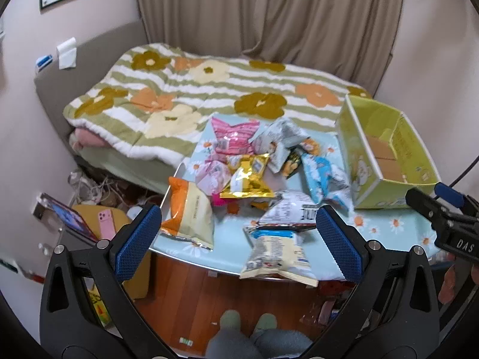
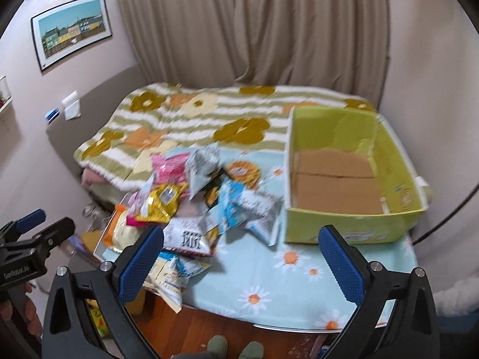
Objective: Organize snacks
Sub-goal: 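Grasp the gold packet with the left tool while the right tool grasps the white TATRE packet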
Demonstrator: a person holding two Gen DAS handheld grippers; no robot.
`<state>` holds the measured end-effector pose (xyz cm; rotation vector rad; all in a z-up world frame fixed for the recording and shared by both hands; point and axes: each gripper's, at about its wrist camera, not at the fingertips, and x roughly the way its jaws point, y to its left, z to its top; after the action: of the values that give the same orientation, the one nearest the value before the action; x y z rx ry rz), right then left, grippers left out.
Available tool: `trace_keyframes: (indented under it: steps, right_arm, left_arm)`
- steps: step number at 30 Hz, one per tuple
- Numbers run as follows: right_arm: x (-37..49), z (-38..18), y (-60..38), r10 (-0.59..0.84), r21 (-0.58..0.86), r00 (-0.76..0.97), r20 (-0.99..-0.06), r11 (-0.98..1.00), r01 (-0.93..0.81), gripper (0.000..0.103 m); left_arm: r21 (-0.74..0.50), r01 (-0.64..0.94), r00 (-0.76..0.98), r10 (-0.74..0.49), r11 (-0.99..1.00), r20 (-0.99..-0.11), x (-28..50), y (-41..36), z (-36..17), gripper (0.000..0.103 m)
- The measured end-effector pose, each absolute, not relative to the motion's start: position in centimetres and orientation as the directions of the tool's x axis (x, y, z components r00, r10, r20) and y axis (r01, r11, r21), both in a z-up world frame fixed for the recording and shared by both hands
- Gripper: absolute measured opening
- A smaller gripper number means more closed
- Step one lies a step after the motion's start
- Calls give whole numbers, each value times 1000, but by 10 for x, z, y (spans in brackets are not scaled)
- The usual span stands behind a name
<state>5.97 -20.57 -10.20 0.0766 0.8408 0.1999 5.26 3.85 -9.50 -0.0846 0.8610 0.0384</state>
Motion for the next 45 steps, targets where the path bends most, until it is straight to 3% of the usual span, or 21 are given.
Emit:
trace_keyframes:
  steps: [6, 17, 19, 21, 25, 32, 41, 43, 45]
  right_arm:
    - [87, -141, -179, 274, 209, 543, -794, 961, -179, 103]
    - [138, -191, -138, 245, 227, 398, -884, 969, -94, 103]
    - [148, -201, -132, 230, 219, 385, -894, 973, -74, 103]
    - [155, -208, -126, 221, 213, 371, -902, 975, -62, 103]
    - [165, -220, -112, 211, 202, 334, -919, 977, -61, 103]
    - [178, -239, -95, 173, 162, 278, -945, 985, -62, 103]
    - [194, -251, -89, 194, 183, 233, -953, 981, -71, 102]
    - [198, -254, -89, 205, 193, 221, -954, 979, -71, 99]
    - [200, -257, -89, 229, 219, 198, -953, 973, -72, 86]
  left_arm:
    - [-84, -34, 599, -47, 996, -799, 97, 50, -115, 102]
    - [-185, 115, 427, -216, 976, -878, 213, 50, -169, 101]
    - [-190, 134, 391, -228, 973, -892, 229, 47, -181, 96]
    - [-195, 154, 337, -237, 969, -911, 247, 43, -199, 83]
    - [-222, 175, 260, -263, 959, -929, 265, 38, -228, 76]
    - [-274, 186, 156, -303, 944, -940, 276, 39, -260, 51]
    - [-293, 190, 133, -320, 937, -938, 280, 45, -269, 40]
    - [-291, 186, 138, -318, 939, -938, 280, 46, -268, 39]
    - [-289, 179, 144, -316, 940, -938, 279, 47, -266, 38]
